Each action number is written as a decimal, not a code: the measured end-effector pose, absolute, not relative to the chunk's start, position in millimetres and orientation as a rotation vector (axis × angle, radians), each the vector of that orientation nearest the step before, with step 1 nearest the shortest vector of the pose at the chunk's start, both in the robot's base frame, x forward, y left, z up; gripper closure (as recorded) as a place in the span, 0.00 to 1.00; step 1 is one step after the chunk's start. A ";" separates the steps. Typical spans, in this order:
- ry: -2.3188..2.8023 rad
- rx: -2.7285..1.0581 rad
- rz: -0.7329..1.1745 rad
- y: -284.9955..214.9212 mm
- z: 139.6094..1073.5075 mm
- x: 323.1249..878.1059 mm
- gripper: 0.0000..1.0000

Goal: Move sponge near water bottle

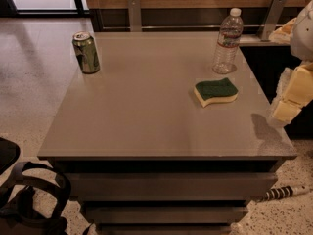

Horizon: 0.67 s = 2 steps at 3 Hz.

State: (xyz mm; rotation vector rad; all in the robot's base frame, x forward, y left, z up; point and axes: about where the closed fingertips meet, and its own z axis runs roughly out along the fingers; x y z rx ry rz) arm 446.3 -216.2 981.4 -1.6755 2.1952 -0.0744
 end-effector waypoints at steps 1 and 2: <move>2.088 -1.454 0.192 -229.3 959.4 503.3 0.00; 1.993 -1.281 0.333 -231.3 937.8 545.3 0.00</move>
Offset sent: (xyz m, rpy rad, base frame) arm 0.1532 -0.0271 -0.0616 0.7404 -0.1846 -0.1351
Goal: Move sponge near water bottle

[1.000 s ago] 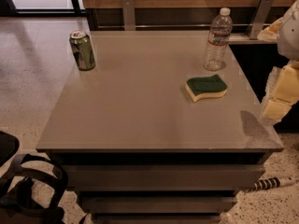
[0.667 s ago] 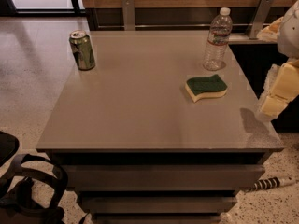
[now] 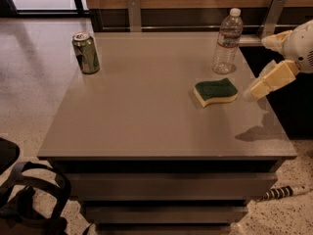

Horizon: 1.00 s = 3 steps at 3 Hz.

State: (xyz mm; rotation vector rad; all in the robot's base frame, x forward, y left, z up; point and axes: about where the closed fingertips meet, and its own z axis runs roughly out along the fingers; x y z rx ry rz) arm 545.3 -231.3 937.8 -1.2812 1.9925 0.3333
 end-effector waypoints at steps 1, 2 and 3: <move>1.943 -1.149 0.371 -238.9 913.9 571.7 0.00; 1.922 -1.046 0.365 -249.1 880.1 590.9 0.00; 1.902 -1.020 0.352 -250.7 859.3 599.7 0.00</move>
Offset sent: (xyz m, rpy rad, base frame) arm 0.0591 -0.0325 -0.0809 0.2041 -0.1147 -0.1902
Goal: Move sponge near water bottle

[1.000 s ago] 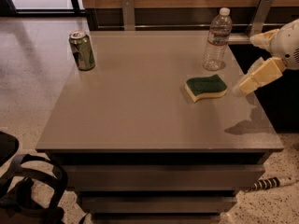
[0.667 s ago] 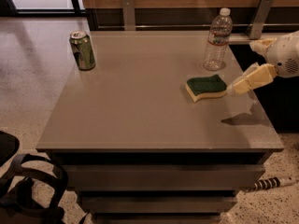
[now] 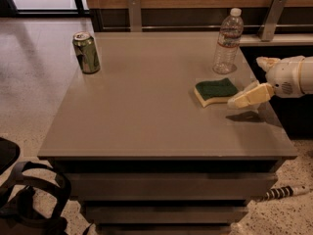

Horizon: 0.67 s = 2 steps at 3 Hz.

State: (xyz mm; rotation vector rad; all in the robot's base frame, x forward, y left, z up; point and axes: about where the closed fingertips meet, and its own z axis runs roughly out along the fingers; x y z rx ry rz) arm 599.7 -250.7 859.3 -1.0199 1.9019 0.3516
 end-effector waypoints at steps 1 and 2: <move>1.849 -1.004 0.395 -233.7 840.6 607.5 0.00; 1.825 -0.991 0.426 -222.8 831.7 608.2 0.00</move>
Offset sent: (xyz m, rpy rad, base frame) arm 0.0081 0.0350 -0.0369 0.1261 -0.0495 0.0300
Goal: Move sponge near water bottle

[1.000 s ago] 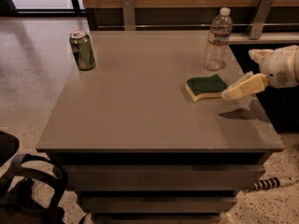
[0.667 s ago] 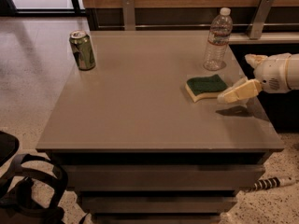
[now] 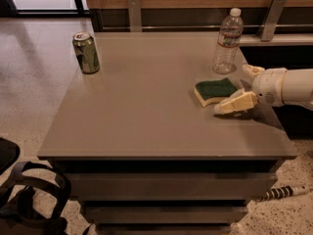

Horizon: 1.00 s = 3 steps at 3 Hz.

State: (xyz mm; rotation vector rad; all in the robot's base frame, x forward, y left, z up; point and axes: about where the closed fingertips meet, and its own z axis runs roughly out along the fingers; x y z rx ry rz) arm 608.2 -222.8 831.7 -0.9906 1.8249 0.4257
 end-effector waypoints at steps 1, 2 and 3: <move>1.824 -0.991 0.446 -212.0 820.6 606.2 0.19; 1.832 -0.988 0.465 -205.2 809.5 604.2 0.42; 1.832 -0.988 0.465 -205.1 815.4 604.3 0.73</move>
Offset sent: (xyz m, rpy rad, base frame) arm -0.0086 0.0244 -0.0431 0.0373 0.0509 0.0119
